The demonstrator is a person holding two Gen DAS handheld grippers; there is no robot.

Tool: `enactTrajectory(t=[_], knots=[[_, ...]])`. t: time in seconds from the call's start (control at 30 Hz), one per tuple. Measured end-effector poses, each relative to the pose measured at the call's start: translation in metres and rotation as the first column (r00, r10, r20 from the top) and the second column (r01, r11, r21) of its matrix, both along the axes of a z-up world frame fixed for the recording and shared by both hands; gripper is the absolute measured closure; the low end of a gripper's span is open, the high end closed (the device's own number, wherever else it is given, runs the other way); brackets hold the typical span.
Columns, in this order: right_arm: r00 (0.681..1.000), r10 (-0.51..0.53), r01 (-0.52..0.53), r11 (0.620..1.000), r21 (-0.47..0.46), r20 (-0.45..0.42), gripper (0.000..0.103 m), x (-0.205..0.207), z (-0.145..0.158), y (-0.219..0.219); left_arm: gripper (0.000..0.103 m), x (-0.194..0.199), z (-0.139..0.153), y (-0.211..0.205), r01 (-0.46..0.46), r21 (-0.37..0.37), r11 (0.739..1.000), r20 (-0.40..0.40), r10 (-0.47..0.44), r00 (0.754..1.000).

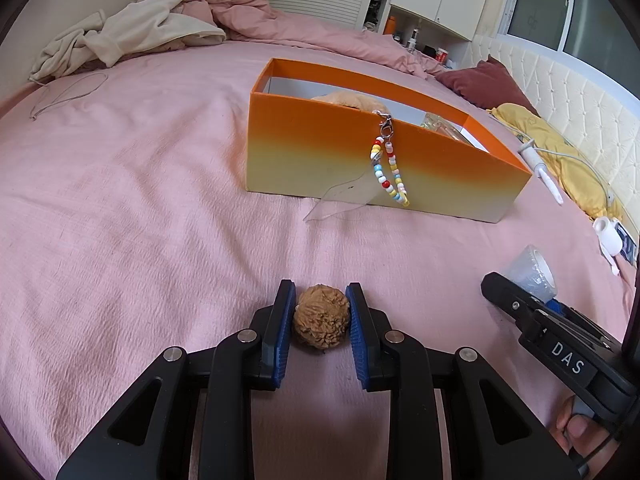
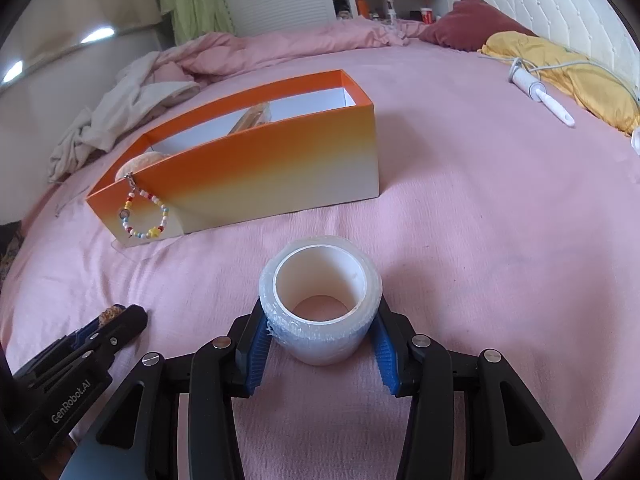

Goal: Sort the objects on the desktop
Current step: 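Carry the walnut charm into the box with the left tool while the right tool drops the tape roll in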

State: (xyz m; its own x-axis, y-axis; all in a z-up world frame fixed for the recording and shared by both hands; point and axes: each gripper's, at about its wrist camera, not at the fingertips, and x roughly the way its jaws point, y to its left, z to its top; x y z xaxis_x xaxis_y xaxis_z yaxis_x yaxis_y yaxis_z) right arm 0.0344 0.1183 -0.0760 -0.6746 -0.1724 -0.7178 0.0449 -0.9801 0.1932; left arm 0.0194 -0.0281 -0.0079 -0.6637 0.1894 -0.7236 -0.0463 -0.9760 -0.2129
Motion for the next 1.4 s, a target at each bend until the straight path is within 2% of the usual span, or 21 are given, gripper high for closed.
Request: enactTrajectory(t=[0.97, 1.1, 1.2, 1.27, 1.4], knots=[[1.000, -0.003, 0.003, 1.000, -0.006, 0.003, 0.058, 0.001, -0.002, -0.002, 0.076, -0.001, 0.001, 0.002, -0.001, 0.001, 1.000, 0.003, 0.001, 1.000], [1.000, -0.002, 0.002, 1.000, -0.015, 0.002, 0.059, 0.001, -0.001, -0.001, 0.076, -0.002, 0.001, -0.004, -0.001, 0.040, 0.999, 0.011, 0.001, 1.000], [1.000, -0.001, 0.000, 0.999, -0.051, -0.007, 0.059, 0.003, 0.001, 0.004, 0.076, -0.003, 0.003, -0.012, -0.005, 0.093, 0.996, 0.019, 0.004, 1.000], [1.000, 0.001, -0.003, 0.997, -0.072, -0.022, 0.059, 0.005, 0.005, 0.006, 0.076, -0.005, 0.005, -0.013, -0.004, 0.103, 0.995, 0.010, 0.003, 1.000], [0.999, 0.010, -0.014, 0.997, -0.078, -0.048, 0.059, 0.007, 0.014, 0.003, 0.076, -0.019, 0.012, 0.000, 0.050, 0.063, 0.997, -0.001, -0.051, 0.999]])
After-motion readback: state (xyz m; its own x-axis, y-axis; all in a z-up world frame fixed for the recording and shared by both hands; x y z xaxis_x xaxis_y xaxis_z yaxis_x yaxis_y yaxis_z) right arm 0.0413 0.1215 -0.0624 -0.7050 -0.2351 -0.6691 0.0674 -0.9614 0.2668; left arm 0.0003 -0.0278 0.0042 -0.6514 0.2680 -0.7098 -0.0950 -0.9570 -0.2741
